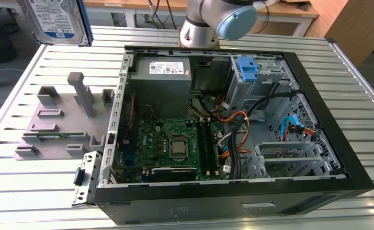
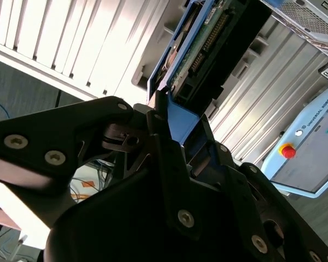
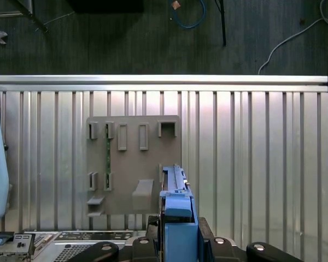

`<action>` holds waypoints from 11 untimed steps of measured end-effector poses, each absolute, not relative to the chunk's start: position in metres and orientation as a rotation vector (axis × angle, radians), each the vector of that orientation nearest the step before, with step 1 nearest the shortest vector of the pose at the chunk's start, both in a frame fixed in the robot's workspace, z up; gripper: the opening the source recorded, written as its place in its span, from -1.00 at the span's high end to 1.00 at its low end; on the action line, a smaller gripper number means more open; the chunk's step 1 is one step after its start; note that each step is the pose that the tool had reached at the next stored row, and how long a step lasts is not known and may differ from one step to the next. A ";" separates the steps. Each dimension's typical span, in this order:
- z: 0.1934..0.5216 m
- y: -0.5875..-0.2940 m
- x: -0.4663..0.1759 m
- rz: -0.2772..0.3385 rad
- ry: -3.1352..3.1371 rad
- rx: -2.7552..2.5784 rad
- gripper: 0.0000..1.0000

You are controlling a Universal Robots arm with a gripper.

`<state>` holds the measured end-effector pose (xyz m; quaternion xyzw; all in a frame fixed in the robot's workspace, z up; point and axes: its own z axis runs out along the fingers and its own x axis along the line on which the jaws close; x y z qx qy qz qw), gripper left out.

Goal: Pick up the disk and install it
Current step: 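Pick up the disk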

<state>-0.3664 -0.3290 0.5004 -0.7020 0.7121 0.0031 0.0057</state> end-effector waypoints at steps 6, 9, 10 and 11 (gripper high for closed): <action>0.500 -0.329 -0.347 0.010 2.229 -2.198 0.27; 0.500 -0.329 -0.339 0.010 2.229 -2.198 0.27; 0.500 -0.329 -0.337 0.010 2.229 -2.197 0.27; 0.500 -0.329 -0.334 0.010 2.229 -2.198 0.27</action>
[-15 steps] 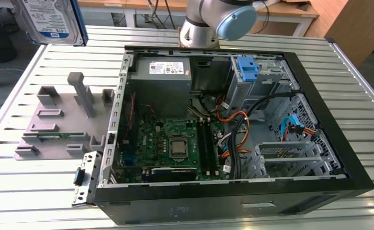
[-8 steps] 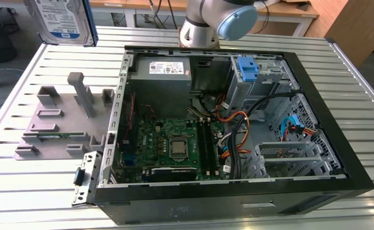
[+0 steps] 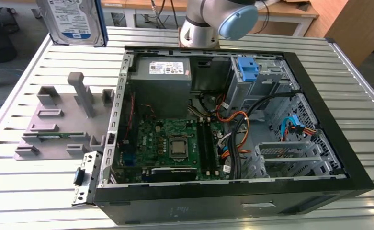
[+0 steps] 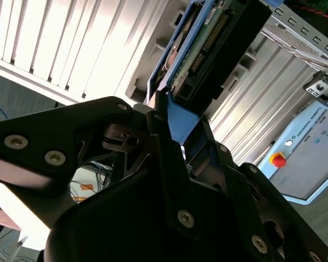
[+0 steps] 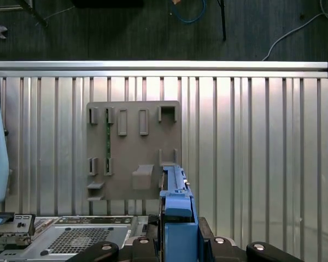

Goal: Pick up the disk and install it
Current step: 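Pick up the disk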

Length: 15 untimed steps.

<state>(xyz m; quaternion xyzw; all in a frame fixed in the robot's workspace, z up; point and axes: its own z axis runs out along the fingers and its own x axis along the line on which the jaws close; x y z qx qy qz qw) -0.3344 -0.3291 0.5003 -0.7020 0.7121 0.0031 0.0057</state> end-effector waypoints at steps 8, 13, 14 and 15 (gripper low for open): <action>0.500 -0.329 -0.315 0.010 2.229 -2.197 0.27; 0.500 -0.329 -0.303 0.010 2.229 -2.198 0.27; 0.500 -0.329 -0.301 0.010 2.229 -2.198 0.27; 0.500 -0.329 -0.299 0.010 2.229 -2.198 0.27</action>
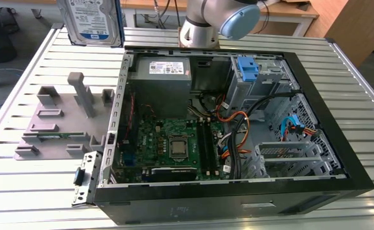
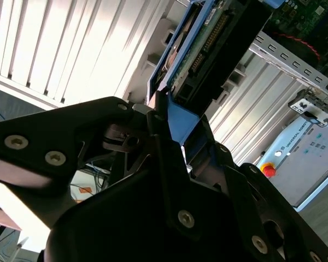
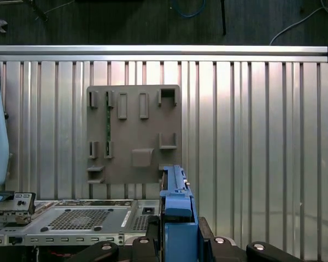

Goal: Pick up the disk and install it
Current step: 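Pick up the disk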

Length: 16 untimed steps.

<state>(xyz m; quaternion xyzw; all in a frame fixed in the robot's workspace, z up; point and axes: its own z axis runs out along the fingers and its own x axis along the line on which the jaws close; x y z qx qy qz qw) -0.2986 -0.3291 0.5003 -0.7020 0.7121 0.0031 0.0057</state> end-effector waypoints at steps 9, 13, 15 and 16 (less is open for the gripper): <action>0.500 -0.329 -0.279 0.010 2.229 -2.197 0.27; 0.500 -0.329 -0.269 0.010 2.229 -2.197 0.27; 0.500 -0.329 -0.264 0.010 2.229 -2.198 0.27; 0.500 -0.329 -0.261 0.010 2.229 -2.197 0.27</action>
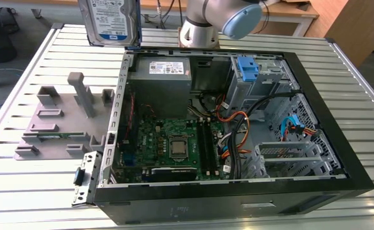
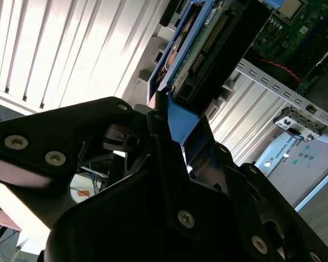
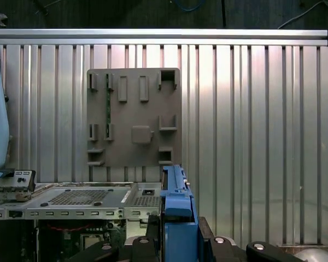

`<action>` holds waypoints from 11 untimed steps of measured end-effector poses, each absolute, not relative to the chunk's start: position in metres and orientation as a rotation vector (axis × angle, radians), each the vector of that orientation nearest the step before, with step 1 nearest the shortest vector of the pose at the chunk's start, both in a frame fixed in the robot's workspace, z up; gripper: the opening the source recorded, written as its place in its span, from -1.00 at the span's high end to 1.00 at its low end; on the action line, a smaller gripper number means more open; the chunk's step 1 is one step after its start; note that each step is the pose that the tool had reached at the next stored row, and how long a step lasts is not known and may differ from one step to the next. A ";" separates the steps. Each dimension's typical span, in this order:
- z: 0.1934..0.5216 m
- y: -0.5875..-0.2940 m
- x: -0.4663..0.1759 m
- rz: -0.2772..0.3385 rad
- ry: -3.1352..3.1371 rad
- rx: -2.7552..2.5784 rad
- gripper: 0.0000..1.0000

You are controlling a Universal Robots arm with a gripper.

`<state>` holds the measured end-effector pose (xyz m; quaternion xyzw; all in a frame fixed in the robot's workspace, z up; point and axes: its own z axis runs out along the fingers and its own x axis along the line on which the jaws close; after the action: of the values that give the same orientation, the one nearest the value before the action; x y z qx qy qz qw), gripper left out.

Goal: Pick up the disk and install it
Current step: 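Pick up the disk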

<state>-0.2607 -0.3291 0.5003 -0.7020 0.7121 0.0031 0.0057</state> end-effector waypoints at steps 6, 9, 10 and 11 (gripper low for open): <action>0.500 -0.329 -0.243 0.010 2.229 -2.198 0.27; 0.500 -0.329 -0.235 0.010 2.229 -2.197 0.27; 0.500 -0.329 -0.232 0.010 2.229 -2.197 0.27; 0.500 -0.329 -0.229 0.010 2.229 -2.197 0.27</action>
<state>-0.2287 -0.3293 0.5003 -0.7020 0.7122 0.0032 0.0056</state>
